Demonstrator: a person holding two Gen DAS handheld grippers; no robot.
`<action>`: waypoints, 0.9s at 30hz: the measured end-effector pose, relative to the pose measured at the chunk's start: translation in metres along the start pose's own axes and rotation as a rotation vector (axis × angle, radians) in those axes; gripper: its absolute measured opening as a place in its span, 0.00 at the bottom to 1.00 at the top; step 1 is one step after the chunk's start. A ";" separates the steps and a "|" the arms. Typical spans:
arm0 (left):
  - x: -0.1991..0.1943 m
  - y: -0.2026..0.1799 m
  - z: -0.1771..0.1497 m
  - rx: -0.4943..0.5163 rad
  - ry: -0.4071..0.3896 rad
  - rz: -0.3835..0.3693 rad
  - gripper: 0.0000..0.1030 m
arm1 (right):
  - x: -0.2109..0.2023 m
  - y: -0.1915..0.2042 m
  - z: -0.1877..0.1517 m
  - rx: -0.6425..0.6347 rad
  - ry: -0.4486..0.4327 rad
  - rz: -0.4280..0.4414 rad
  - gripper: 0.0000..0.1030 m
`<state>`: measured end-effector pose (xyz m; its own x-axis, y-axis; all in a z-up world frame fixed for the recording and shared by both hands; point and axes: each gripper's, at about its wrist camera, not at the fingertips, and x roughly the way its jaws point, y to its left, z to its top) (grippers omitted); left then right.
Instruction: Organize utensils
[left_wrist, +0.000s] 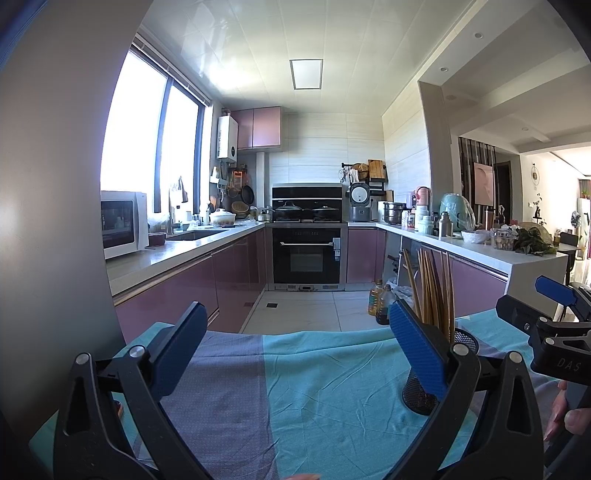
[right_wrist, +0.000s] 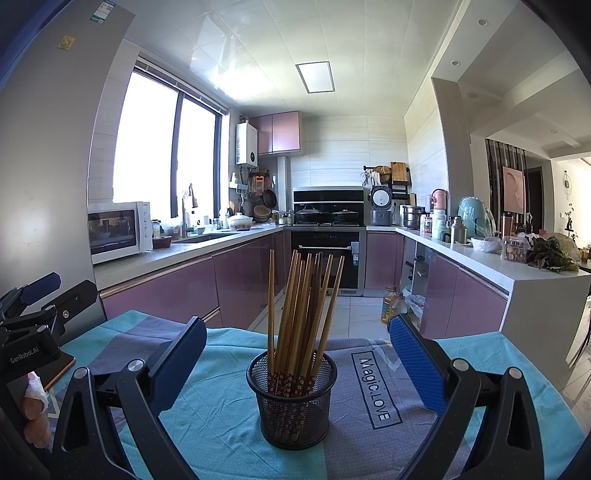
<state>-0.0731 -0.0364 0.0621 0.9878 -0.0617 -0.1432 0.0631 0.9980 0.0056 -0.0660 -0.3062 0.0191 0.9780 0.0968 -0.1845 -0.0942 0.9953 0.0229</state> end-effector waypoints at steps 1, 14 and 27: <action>0.000 0.000 0.000 0.000 0.001 0.000 0.94 | 0.000 0.000 0.000 0.000 0.000 0.000 0.93; 0.001 -0.001 -0.001 0.000 0.001 -0.001 0.94 | -0.001 -0.001 0.001 0.006 -0.002 -0.002 0.93; 0.000 -0.001 -0.001 -0.001 0.001 -0.001 0.94 | 0.000 0.001 0.000 0.006 -0.003 -0.004 0.93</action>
<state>-0.0729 -0.0372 0.0613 0.9876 -0.0622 -0.1442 0.0635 0.9980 0.0043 -0.0664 -0.3054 0.0188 0.9790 0.0930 -0.1813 -0.0894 0.9956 0.0282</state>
